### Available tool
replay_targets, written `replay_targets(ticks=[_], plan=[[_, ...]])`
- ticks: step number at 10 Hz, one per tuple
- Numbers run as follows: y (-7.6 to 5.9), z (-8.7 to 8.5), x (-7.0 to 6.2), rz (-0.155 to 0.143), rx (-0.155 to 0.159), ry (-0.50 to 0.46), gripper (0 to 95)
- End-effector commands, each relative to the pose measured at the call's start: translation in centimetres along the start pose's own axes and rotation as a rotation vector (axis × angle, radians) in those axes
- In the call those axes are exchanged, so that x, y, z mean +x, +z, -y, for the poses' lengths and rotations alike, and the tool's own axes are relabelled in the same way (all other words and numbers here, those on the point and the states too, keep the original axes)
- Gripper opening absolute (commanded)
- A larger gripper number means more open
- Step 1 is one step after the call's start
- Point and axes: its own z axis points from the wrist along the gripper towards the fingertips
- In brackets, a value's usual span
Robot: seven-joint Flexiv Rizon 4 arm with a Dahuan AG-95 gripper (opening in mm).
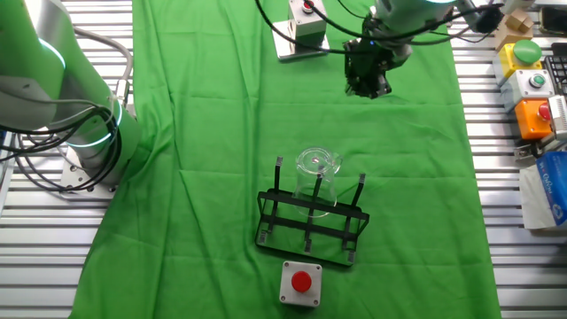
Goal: Take the cup off the cup rack
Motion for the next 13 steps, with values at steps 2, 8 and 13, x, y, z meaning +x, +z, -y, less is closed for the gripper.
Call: replay_targets(ticks=[2,8,13], plan=[[-0.1,0.0,0.0,-0.038,-0.032,-0.048,0.0],[0.3,-3.8,3.2,-0.143,0.126,-0.202,57.0],[-1.6,0.9,8.1,-0.24,0.208,-0.436,57.0]])
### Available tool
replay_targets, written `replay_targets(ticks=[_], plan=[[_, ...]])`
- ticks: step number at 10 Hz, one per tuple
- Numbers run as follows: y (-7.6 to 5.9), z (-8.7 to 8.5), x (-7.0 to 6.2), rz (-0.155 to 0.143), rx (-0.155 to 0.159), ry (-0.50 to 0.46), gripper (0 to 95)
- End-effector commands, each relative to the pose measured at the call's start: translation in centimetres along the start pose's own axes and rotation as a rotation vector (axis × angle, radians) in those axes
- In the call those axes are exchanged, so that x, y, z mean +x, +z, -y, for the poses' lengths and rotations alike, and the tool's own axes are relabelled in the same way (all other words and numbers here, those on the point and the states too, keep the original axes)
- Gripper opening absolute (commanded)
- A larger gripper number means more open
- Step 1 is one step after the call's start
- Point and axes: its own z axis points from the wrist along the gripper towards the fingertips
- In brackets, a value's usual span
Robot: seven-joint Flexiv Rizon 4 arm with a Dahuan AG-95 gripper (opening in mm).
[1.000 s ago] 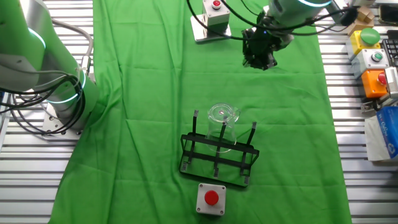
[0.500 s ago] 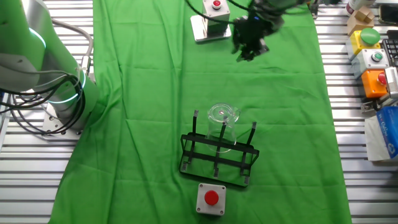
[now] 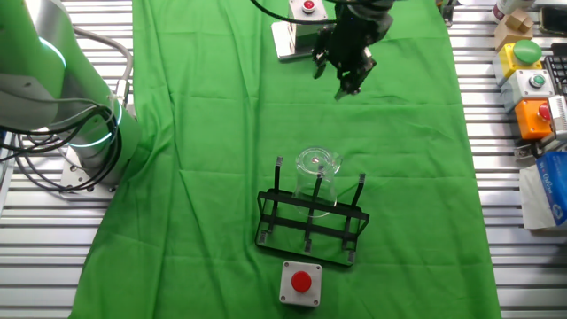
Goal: Take the cup off the cup rack
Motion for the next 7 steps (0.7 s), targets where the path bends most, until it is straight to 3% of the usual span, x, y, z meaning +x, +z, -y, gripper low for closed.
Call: replay_targets(ticks=[1,4,7], plan=[[0.6,2.0,4.8,-0.033,0.044,-0.163,57.0],[1.7,3.1,7.5,-0.029,0.064,-0.215,57.0],[2.1,3.5,9.0,-0.029,0.096,-0.246,57.0]])
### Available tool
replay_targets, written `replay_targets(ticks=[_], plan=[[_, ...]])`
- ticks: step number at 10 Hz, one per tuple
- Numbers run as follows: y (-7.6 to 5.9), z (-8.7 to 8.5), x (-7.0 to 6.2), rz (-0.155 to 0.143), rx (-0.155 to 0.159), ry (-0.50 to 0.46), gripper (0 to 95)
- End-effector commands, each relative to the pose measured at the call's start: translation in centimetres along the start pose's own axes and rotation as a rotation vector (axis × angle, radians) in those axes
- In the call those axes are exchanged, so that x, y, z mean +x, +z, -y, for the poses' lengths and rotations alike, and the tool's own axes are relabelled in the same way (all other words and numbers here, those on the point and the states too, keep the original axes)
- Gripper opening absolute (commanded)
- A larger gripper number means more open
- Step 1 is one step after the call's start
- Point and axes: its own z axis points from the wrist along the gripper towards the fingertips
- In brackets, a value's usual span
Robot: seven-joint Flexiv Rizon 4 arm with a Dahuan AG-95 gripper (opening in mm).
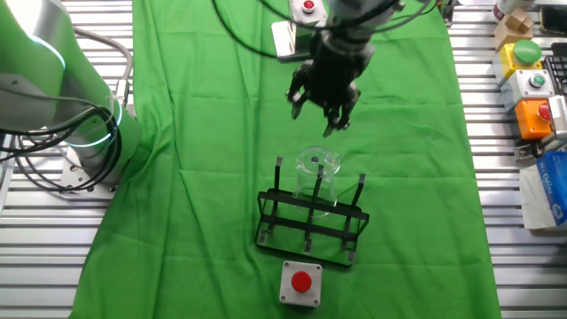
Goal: Take the cup off the cup rack
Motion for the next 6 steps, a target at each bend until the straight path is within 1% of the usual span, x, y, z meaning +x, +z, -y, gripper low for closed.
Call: replay_targets(ticks=[1,4,6], plan=[[0.21,-0.01,0.76,-0.003,0.019,-0.015,57.0],[0.22,-0.01,0.75,0.0,0.015,0.002,57.0],[0.12,-0.04,0.8,0.016,0.011,0.011,57.0]])
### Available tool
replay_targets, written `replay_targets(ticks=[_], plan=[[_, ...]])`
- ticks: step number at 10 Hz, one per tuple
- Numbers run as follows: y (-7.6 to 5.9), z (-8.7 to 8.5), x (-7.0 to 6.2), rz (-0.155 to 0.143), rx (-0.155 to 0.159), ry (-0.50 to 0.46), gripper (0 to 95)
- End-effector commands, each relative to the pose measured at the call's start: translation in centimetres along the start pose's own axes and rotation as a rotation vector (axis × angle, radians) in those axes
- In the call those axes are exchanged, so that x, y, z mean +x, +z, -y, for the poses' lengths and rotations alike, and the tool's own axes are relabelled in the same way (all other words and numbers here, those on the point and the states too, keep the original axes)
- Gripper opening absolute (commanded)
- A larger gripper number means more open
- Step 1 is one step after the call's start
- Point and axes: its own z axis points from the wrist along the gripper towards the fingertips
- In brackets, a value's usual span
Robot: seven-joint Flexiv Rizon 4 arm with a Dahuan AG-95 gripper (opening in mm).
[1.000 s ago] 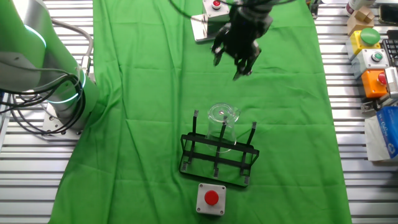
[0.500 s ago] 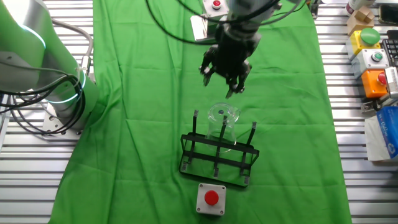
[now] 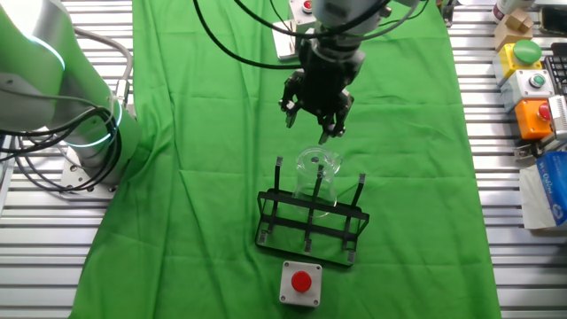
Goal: Take the cup off the cup rack
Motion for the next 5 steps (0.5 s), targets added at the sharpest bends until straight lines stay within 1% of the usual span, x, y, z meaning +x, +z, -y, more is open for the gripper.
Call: replay_targets(ticks=[1,2,3,5], plan=[[-0.04,-0.09,0.1,0.015,0.004,0.034,57.0],[-0.04,-0.09,0.08,0.013,0.004,0.06,57.0],[-0.04,-0.09,0.08,0.019,0.002,0.083,76.0],[-0.04,-0.09,0.08,0.015,-0.001,0.146,76.0]])
